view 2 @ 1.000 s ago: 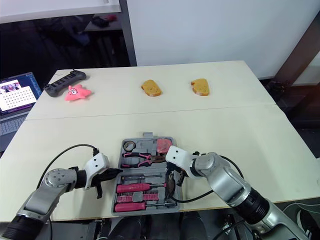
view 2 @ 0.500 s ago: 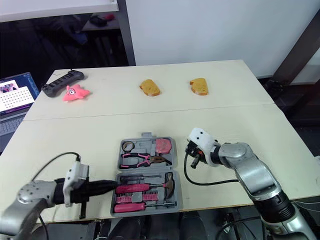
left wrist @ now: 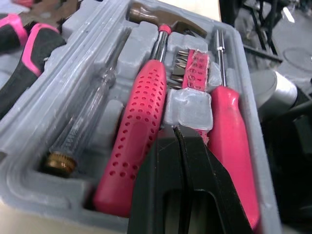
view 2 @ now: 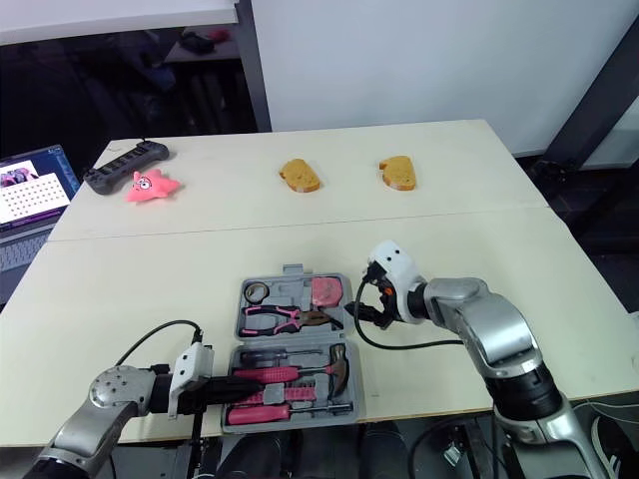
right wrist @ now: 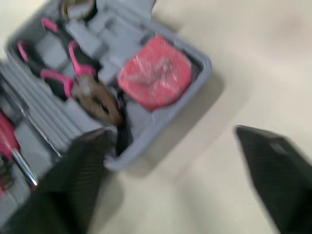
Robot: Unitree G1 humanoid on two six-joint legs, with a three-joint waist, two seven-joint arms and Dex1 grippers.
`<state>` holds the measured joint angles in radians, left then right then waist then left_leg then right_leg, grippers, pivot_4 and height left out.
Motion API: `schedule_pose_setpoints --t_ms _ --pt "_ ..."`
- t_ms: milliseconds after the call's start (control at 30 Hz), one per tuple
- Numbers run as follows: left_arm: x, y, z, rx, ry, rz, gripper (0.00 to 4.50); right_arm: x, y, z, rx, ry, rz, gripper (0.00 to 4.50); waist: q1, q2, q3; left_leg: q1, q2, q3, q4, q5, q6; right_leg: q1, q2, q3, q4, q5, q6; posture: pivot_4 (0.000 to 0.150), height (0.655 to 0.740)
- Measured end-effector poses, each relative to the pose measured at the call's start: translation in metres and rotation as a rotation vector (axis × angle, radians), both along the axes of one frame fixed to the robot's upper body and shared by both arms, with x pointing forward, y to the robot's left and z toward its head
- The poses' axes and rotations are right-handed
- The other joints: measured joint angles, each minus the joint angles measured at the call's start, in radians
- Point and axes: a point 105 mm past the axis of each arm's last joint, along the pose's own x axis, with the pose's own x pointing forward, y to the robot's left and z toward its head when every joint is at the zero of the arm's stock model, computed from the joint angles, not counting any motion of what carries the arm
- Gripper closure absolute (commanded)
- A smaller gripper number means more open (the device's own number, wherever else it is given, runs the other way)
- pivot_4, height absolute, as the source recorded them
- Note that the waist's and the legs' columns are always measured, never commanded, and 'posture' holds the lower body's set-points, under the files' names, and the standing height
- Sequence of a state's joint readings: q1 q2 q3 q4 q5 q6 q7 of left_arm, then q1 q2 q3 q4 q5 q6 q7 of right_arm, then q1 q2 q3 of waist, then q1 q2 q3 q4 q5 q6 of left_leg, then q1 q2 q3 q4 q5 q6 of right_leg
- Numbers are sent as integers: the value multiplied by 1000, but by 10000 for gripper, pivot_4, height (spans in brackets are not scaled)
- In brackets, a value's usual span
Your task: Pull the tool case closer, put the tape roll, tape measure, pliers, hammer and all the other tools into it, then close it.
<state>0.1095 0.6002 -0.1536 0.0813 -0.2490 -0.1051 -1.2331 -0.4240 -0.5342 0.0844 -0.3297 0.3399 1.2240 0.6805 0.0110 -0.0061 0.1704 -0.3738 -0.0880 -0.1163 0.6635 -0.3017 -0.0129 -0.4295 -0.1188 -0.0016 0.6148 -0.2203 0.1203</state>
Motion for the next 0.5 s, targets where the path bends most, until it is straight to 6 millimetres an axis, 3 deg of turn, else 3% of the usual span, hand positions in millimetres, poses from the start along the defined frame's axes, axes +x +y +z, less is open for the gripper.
schedule_pose_setpoints --t_ms 200,500 --pt "2 -2 -2 27 -34 -24 45000 14 9 -2 185 184 -104 549 0 8 -5 0 0 0 0 0 0 0 0 0 1 0 0 1500 7219" --pt "4 -1 0 43 -51 -41 45000 23 13 -36 221 350 -152 549 -8 12 -7 1 0 0 0 0 0 0 0 0 2 0 0 1500 7219"
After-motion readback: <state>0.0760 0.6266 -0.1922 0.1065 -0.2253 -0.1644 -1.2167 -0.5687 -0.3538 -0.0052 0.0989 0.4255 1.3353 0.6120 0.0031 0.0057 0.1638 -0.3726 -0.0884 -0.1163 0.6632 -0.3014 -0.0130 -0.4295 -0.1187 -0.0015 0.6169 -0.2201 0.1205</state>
